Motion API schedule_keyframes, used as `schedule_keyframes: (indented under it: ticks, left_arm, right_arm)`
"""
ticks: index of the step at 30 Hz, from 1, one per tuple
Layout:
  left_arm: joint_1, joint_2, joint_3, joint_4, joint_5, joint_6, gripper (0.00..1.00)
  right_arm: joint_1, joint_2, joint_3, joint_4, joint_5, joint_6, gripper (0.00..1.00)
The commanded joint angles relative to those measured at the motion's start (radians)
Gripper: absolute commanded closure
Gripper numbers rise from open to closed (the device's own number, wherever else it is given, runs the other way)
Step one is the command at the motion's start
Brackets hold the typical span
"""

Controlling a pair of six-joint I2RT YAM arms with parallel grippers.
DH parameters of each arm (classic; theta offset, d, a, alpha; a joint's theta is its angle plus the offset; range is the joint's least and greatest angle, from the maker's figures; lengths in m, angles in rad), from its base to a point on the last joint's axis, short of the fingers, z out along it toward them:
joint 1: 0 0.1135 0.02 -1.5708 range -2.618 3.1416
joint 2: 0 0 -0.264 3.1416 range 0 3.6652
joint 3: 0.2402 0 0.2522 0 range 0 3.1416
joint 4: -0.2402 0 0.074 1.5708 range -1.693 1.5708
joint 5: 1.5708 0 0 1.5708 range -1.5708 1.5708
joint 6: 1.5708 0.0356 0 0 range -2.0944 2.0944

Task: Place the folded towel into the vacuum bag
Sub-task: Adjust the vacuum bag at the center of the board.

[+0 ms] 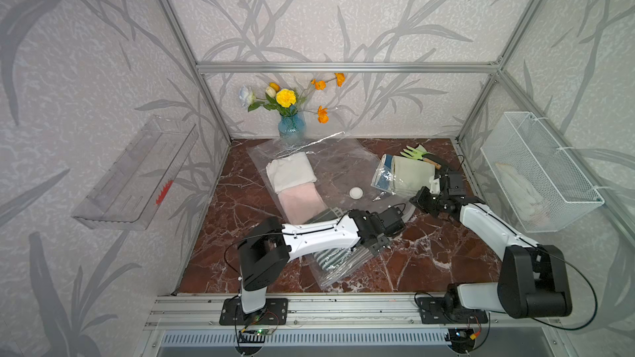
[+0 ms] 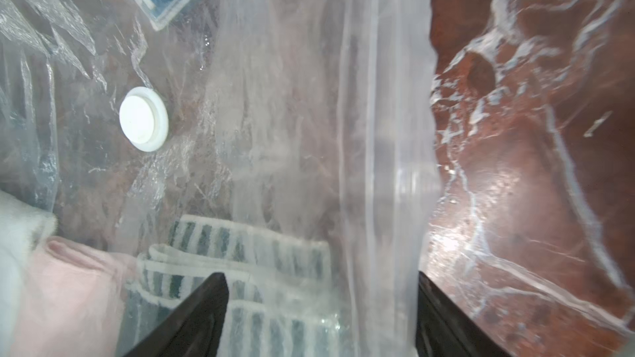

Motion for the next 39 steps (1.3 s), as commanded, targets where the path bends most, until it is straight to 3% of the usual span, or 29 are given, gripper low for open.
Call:
schedule_keyframes:
  ticks: [1,3,7,10,17,20,26,29,39]
  left_arm:
    - [0.014,0.047,0.038,-0.085,-0.11,-0.005,0.28]
    - [0.026,0.028,0.04,-0.078,-0.096,-0.034,0.39]
    - [0.078,-0.032,0.03,-0.042,0.012,-0.135,0.81]
    - [0.129,-0.056,0.011,-0.01,0.118,-0.215,0.91]
    - [0.197,-0.128,-0.022,0.045,0.197,-0.292,0.96]
    - [0.205,-0.158,-0.025,0.061,0.217,-0.305,0.96]
    - [0.206,-0.203,-0.057,0.104,0.289,-0.322,0.96]
    - [0.205,-0.226,-0.083,0.119,0.31,-0.341,0.96]
    - [0.204,-0.29,-0.16,0.18,0.366,-0.379,0.95]
  right_arm:
    - [-0.003,0.013,0.028,0.001,-0.053,-0.03,0.89]
    - [0.002,-0.008,0.0,-0.003,-0.075,-0.024,0.77]
    - [0.09,-0.147,-0.113,-0.026,-0.026,0.027,0.57]
    - [0.184,-0.284,-0.208,-0.06,0.053,0.12,0.52]
    - [0.491,-0.509,-0.3,-0.125,0.244,0.317,0.47]
    - [0.631,-0.501,-0.357,0.025,0.265,0.432,0.51]
    - [0.839,-0.302,-0.416,0.407,0.352,0.576,0.57]
    - [0.873,-0.173,-0.433,0.62,0.351,0.629,0.58]
    - [0.922,0.245,-0.409,1.07,0.322,0.73,0.53]
